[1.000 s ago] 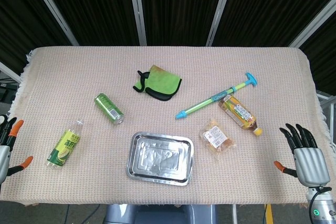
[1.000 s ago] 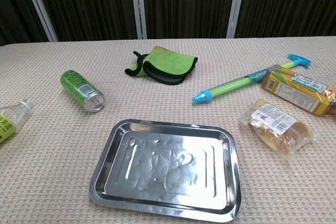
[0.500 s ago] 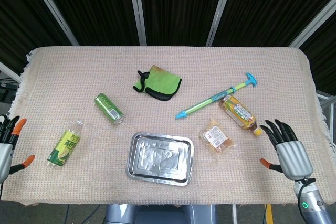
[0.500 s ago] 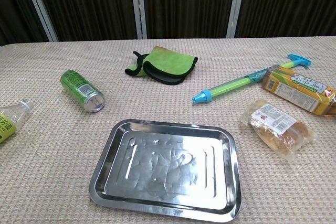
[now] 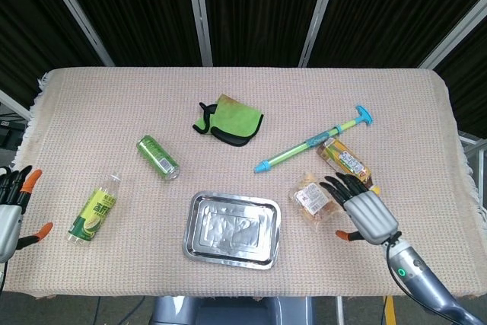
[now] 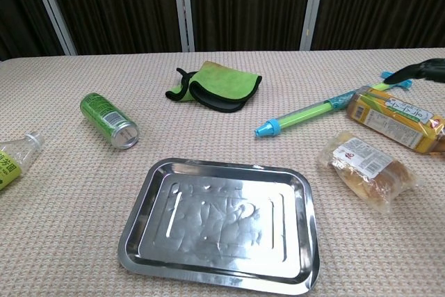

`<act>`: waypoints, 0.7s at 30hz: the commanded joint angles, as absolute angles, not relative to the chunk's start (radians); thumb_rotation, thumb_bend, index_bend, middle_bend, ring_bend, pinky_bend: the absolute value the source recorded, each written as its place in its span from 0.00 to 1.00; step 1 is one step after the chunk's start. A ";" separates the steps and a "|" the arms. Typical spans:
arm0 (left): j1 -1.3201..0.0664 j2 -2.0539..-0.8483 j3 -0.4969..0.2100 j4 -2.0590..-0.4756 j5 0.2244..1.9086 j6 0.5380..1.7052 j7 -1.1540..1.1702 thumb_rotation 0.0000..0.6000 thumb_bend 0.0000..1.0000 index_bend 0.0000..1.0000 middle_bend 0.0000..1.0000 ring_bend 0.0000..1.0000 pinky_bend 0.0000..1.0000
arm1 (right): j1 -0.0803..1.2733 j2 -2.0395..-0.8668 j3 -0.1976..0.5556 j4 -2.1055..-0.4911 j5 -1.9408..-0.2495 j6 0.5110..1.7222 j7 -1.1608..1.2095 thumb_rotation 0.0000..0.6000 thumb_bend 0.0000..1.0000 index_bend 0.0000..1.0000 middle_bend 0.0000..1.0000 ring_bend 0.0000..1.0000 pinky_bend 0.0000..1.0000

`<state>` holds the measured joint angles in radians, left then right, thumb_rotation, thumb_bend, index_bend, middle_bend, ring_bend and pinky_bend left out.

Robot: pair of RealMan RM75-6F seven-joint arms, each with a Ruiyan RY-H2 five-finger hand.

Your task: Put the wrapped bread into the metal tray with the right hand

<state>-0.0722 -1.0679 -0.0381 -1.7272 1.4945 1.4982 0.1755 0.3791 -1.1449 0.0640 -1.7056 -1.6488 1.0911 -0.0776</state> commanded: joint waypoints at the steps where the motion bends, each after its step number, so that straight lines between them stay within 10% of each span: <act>1: -0.074 -1.066 -0.040 -1.730 1.490 1.496 0.178 0.99 0.18 0.05 0.00 0.00 0.00 | 0.461 -1.171 0.076 -1.699 -1.613 0.977 -0.080 1.00 0.00 0.07 0.06 0.00 0.11; 21: -0.081 -1.075 -0.041 -1.710 1.474 1.479 0.165 0.99 0.18 0.05 0.00 0.00 0.00 | 0.637 -1.303 0.095 -1.549 -1.374 0.704 -0.173 1.00 0.00 0.07 0.05 0.00 0.11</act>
<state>-0.0814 -1.0744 -0.0415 -1.7103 1.4743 1.4789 0.1657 0.6260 -1.2944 0.0967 -1.5608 -1.3855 0.7172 -0.1630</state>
